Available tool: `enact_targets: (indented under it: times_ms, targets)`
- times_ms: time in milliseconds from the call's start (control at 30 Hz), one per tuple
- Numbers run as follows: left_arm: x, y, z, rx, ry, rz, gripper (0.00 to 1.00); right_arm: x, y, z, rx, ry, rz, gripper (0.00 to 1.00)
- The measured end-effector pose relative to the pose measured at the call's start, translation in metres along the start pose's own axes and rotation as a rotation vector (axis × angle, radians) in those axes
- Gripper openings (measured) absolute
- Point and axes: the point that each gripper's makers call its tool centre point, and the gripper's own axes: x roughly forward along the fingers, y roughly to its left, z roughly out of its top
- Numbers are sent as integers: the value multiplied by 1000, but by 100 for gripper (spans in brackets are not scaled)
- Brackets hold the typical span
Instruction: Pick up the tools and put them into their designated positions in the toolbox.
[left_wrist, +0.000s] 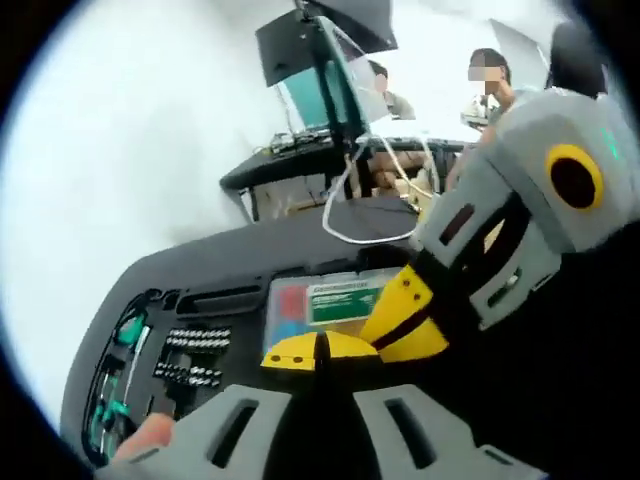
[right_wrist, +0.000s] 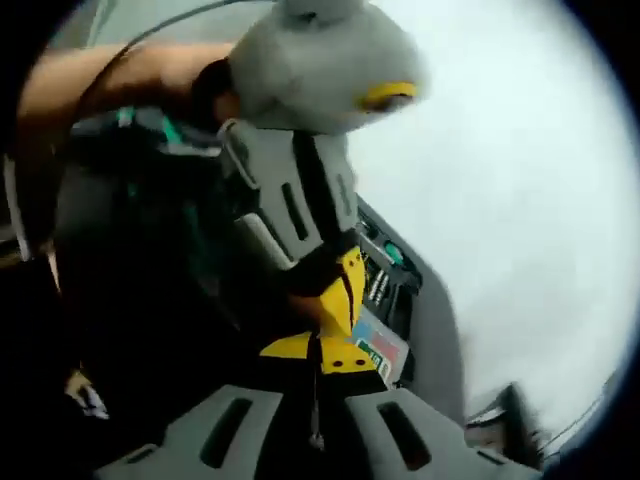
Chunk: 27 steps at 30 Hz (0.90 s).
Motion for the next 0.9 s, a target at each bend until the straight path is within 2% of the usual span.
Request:
enact_targets:
  times_ms: [33, 67, 100, 133, 167, 200, 300, 400, 433, 467, 500, 533, 600, 633, 667, 733, 833, 867, 900]
  targets:
    - [0, 1, 0, -4, -5, 1, 1, -3, -4, 2, 54, -14, 49, 0]
    - [1, -1, 2, -13, -8, -3, 1, -9, -18, 3, 116, -25, 4, 0]
    - [3, -3, 2, -14, -3, 2, 1, -14, -38, 1, 131, -36, -94, 0]
    - [4, -3, 2, 12, 14, 18, 1, -13, -40, -13, 69, -37, -113, 0]
    - [5, -4, 2, 26, 27, 26, 1, -11, -35, -25, 93, 15, -79, 0]
    - [7, -5, 2, 35, 37, 31, 1, -8, -42, -13, 103, -78, -103, 0]
    - [11, -4, 3, 28, 43, 36, 0, -10, -39, -22, 70, -6, -104, 0]
    - [12, -5, -1, 35, 32, 39, 0, -6, -41, -23, -8, 0, -119, 0]
    - [14, -8, -2, 45, 34, 16, 0, -3, -36, -33, -26, 48, -95, 0]
    - [15, -9, -9, 2, 37, 37, 0, -1, -43, -25, 67, 11, -87, 0]
    - [17, -7, -1, -7, -5, 45, 0, 0, -45, -24, 81, 0, -56, 0]
    - [17, -7, -1, -12, -4, 39, 0, 1, -32, -29, 99, -29, -65, 0]
    - [16, -5, -2, -41, -4, 41, 0, 0, -31, -29, 95, -65, -88, 0]
    - [17, -9, 0, -34, -7, 35, 0, -2, -32, -27, 119, -85, -90, 0]
    - [18, -11, 2, -27, -9, 40, 0, -5, -33, -30, 177, -74, -77, 0]
    - [19, -12, 4, -50, 7, 52, 1, -16, -46, -41, 141, 11, -144, 0]
    - [15, -18, 3, -73, 34, 34, 1, -13, -42, -38, 206, -15, -110, 0]
    - [12, -17, 2, -70, 50, 43, 3, -12, -43, -40, 197, -12, -118, 0]
    - [6, -11, 0, -91, 54, 81, 3, -13, -47, -40, 149, -13, -139, 0]
